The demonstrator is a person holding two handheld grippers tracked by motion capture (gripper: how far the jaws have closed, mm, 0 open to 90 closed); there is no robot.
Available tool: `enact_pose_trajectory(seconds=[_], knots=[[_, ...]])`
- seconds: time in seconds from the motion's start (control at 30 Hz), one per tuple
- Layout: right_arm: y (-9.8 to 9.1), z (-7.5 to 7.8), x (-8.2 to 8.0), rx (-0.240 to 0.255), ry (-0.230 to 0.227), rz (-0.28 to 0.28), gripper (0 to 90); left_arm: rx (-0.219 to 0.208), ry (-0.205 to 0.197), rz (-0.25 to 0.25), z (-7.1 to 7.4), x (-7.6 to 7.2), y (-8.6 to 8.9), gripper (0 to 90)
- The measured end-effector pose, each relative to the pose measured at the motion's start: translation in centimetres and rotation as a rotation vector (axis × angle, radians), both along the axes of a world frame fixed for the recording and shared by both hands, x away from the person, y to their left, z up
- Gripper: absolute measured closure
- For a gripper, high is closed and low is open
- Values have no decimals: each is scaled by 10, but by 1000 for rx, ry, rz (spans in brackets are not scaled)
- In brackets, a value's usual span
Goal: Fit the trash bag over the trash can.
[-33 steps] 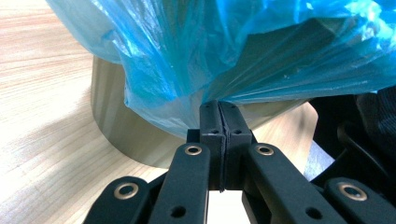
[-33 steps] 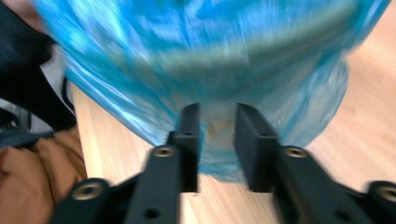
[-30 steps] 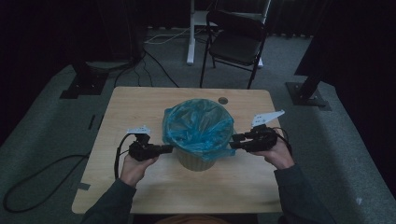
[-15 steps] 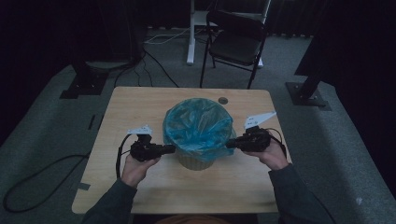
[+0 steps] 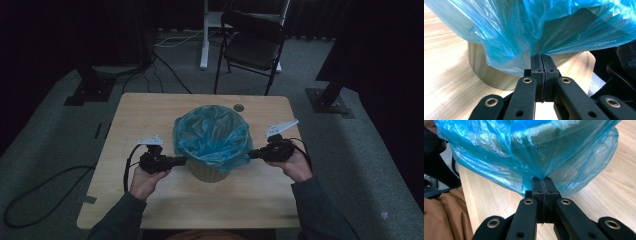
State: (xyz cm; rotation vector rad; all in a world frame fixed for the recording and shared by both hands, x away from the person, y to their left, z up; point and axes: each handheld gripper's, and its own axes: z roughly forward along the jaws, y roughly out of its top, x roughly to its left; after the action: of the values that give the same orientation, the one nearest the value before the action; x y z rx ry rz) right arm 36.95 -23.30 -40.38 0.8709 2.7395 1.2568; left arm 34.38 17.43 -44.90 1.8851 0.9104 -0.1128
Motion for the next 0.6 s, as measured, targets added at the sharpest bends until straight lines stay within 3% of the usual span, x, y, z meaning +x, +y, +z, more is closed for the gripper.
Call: enact_pose_trajectory(seconds=[0.17,0.27,0.33,0.43,0.53,0.6], knots=[[5,3,-4,37,-4,32,900,9,10,32,-2,3,5,892],[9,8,-7,65,-16,57,900,-9,31,83,-5,6,13,893],[9,9,-7,65,-20,57,900,-14,33,86,-5,6,14,892],[9,8,-3,31,-10,35,900,-39,33,82,-2,5,15,892],[7,0,2,-30,13,-11,900,-49,20,70,1,3,14,891],[6,-2,3,-39,18,-22,900,-41,14,61,3,1,12,890]])
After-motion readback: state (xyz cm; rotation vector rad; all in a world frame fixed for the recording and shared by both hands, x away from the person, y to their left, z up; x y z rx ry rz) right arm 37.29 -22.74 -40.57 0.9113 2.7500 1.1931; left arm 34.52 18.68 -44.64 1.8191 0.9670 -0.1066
